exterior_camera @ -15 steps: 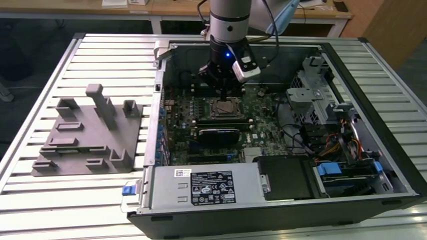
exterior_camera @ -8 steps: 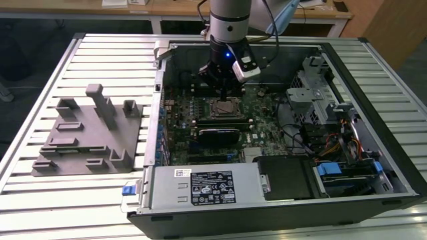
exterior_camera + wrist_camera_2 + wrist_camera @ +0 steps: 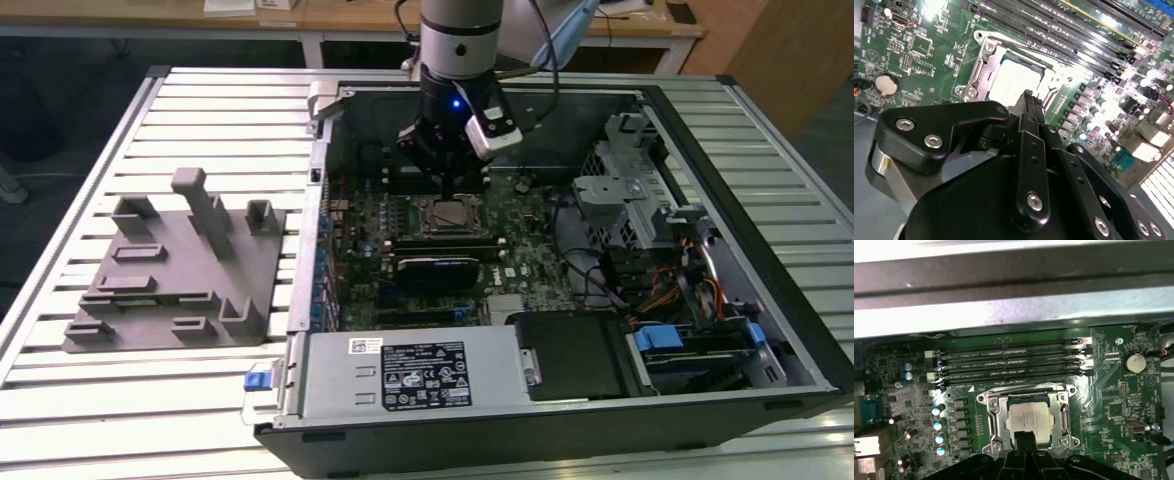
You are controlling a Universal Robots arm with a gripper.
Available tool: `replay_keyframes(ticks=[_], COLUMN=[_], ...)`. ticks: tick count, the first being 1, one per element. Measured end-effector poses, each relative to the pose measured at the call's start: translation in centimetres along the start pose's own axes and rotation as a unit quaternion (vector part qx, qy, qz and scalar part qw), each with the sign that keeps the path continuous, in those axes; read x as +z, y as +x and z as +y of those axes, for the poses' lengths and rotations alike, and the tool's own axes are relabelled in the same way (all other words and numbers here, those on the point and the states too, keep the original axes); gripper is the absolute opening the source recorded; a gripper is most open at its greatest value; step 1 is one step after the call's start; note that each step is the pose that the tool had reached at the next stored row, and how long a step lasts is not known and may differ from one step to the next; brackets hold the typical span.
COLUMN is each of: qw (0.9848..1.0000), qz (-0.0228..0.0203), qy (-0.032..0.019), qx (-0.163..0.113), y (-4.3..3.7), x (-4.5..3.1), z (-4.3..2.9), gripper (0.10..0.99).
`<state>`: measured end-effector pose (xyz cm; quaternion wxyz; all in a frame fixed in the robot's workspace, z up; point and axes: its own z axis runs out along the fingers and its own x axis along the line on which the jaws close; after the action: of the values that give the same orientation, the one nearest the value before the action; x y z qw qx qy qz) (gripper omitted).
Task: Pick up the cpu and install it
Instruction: 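Install the second cpu locking lever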
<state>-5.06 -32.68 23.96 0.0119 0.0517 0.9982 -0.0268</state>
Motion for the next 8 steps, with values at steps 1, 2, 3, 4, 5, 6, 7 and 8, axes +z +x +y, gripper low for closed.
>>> replay_keyframes(ticks=[1,2,3,4,5,6,7,8], qw=[1.0,1.0,1.0,1.0,1.0,1.0,1.0,1.0], qz=[0.0,0.0,0.0,0.0,0.0,0.0,-0.0001,-0.0001], qy=[-0.0001,0.0,0.0,0.0,0.0,0.0,-0.0001,-0.0001], qx=[0.0,0.0,0.0,0.0,0.0,0.0,0.0,0.0], y=[-0.01,-0.01,-0.02,-0.02,-0.03,-0.03,-0.03,-0.03], x=[-0.19,-0.39,-0.6,-0.82,-1.0,-1.07,-1.06,-1.06], z=[-0.01,-0.02,-0.03,-0.04,-0.05,-0.05,-0.05,-0.05], gripper=[0.106,0.106,0.106,0.106,0.106,0.106,0.106,0.106])
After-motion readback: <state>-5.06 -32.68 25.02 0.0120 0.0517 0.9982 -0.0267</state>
